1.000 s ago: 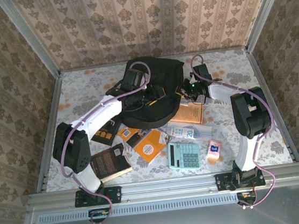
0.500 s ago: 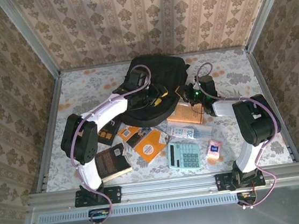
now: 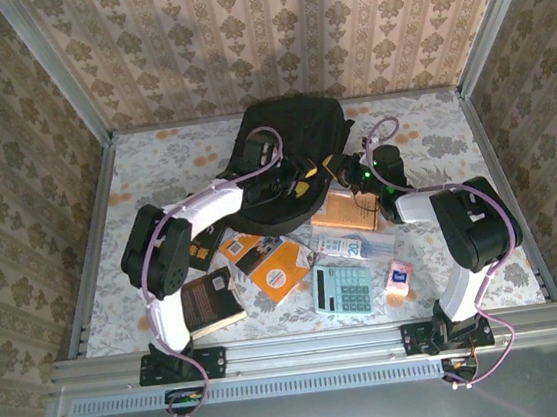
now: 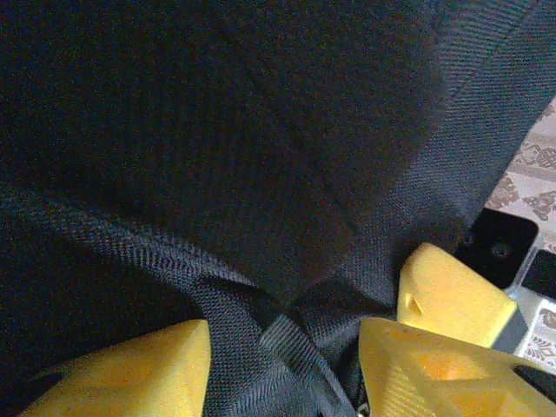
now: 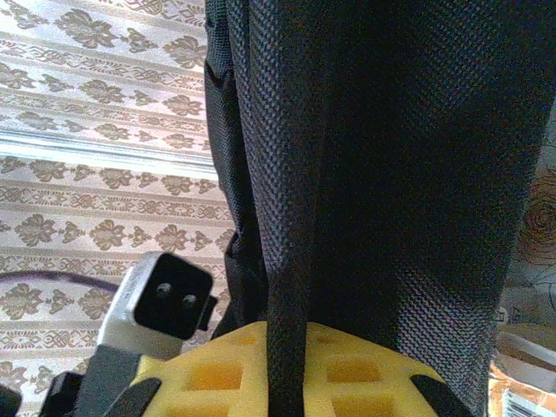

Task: Pack the student bag
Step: Unzip the student bag at the top-center of the table.

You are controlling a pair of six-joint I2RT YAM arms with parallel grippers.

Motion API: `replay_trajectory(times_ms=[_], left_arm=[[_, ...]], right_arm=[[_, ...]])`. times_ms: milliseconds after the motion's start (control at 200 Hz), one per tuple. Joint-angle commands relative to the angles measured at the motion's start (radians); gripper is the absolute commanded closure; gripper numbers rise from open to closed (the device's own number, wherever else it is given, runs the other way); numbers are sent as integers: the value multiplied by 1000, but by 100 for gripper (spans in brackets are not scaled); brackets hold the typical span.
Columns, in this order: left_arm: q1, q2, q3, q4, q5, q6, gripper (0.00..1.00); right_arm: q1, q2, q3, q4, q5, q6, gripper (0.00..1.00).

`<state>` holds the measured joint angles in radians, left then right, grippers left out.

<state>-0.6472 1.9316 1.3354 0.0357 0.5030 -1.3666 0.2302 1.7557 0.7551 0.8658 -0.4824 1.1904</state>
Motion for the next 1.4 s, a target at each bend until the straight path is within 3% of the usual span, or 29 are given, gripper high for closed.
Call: replay_trajectory(times_ms=[0, 355, 675, 1075, 1395], left_arm=[[-7, 34, -11, 112, 15, -41, 53], [-8, 53, -8, 140, 19, -31, 68], [-8, 20, -15, 111, 17, 12, 100], [-6, -94, -22, -45, -13, 155, 100], [-12, -169, -24, -184, -41, 296, 100]], right_arm=[[27, 5, -2, 166, -47, 11, 100], [46, 13, -14, 173, -50, -5, 100], [48, -25, -32, 57, 7, -76, 100], [47, -83, -4, -239, 182, -222, 100], [46, -65, 46, -326, 214, -254, 100]])
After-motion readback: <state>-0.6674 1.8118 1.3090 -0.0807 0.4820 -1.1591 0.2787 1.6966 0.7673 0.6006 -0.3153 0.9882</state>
